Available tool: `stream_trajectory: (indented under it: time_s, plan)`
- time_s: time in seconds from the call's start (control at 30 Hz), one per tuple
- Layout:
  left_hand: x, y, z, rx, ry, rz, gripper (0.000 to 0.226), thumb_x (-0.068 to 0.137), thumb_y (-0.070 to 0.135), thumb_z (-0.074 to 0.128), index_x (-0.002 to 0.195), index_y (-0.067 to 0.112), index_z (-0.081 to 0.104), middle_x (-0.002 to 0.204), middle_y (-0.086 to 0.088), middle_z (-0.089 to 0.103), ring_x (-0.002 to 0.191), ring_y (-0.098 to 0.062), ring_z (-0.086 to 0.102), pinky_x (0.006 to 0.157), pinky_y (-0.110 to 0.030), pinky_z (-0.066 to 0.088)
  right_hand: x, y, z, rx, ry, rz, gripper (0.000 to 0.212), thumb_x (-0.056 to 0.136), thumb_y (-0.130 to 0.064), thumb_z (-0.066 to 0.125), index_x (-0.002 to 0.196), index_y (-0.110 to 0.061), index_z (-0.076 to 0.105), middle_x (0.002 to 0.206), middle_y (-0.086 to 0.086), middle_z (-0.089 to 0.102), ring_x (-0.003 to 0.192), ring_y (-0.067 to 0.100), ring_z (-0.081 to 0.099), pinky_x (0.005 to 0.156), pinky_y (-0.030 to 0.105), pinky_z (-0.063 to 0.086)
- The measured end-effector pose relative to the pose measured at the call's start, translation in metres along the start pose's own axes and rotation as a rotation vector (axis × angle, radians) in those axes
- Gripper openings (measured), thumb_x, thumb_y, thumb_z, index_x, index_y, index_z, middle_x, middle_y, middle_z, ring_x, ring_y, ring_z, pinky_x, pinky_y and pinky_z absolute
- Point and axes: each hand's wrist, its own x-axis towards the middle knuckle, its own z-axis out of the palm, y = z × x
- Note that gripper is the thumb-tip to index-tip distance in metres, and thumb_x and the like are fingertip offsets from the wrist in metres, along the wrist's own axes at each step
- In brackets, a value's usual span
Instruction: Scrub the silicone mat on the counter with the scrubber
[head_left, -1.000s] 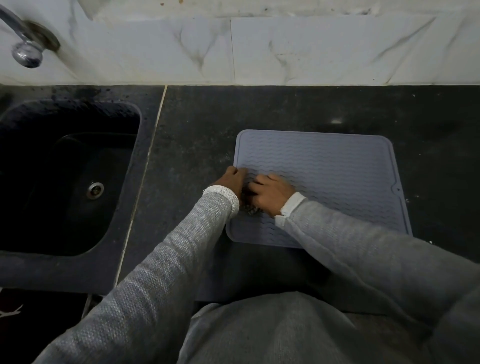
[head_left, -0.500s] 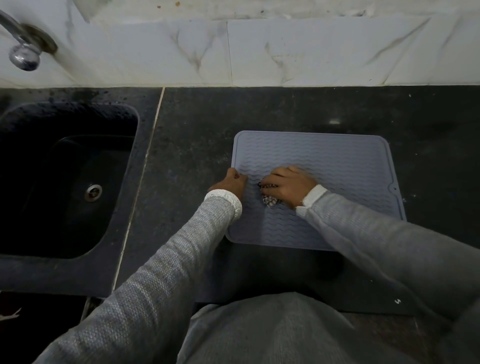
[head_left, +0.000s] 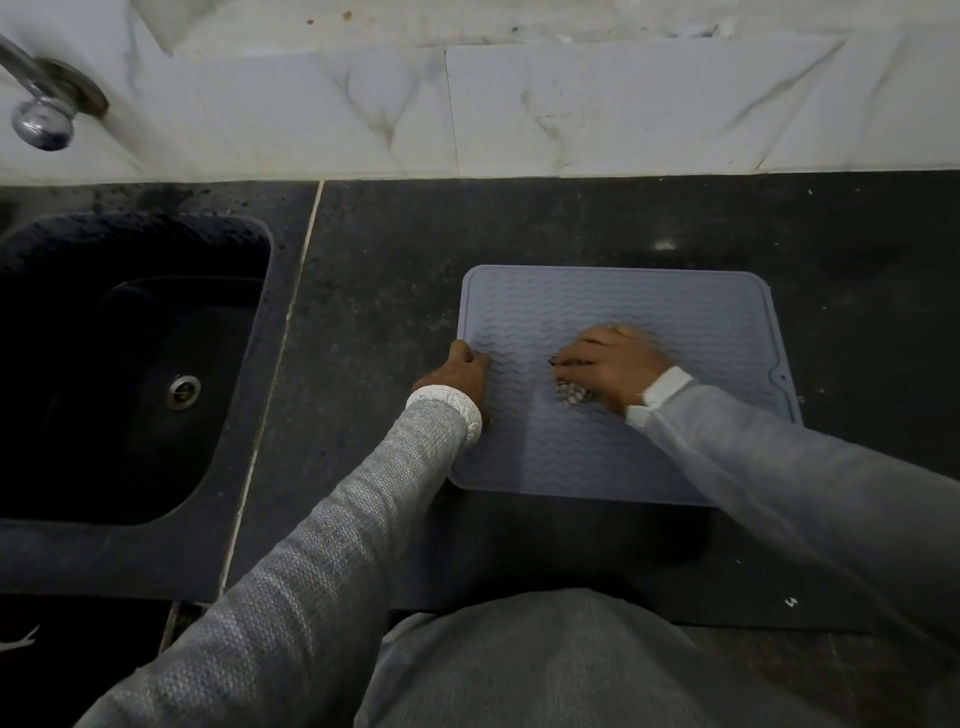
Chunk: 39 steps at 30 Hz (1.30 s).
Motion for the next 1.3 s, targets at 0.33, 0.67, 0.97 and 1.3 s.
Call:
stream_trajectory:
  time_s: [0.33,0.67,0.97,1.3]
  plan:
    - [-0.001,0.001,0.006,0.07,0.045,0.018,0.083,0.07,0.035,0.079,0.136,0.019,0.032,0.134,-0.003,0.031,0.101,-0.027,0.058,0.081,-0.038,0.052,-0.033,0.008,0.01,-0.065,0.095,0.001,0.048,0.051,-0.002,0.086,0.096,-0.012,0.074,0.102,0.01,0.072,0.089,0.036,0.067,0.07,0.048,0.054]
    - [-0.01,0.013,0.017,0.058,0.181,0.047,0.077,0.08,0.044,0.065,0.142,0.023,0.026,0.142,-0.005,0.029,0.127,-0.031,0.041,0.109,-0.047,0.032,-0.041,0.009,0.019,0.01,0.07,0.168,0.046,0.053,-0.002,0.085,0.095,-0.017,0.074,0.101,0.004,0.072,0.093,0.033,0.065,0.073,0.046,0.05]
    - [0.011,0.051,0.028,-0.002,0.187,0.257,0.099,0.069,0.052,0.074,0.147,0.031,0.016,0.151,-0.006,0.012,0.141,-0.03,0.011,0.111,-0.049,0.022,-0.026,0.004,0.022,0.134,0.057,0.294,0.046,0.083,-0.011,0.061,0.126,-0.024,0.056,0.135,-0.003,0.053,0.123,0.026,0.042,0.1,0.043,0.032]
    - [0.023,0.052,0.026,0.048,0.069,0.22,0.104,0.066,0.055,0.075,0.147,0.033,0.015,0.153,-0.005,0.005,0.142,-0.031,0.005,0.111,-0.053,0.022,-0.051,0.01,0.021,0.067,-0.008,0.157,0.043,0.084,-0.01,0.062,0.127,-0.017,0.056,0.137,0.007,0.052,0.125,0.036,0.045,0.1,0.05,0.036]
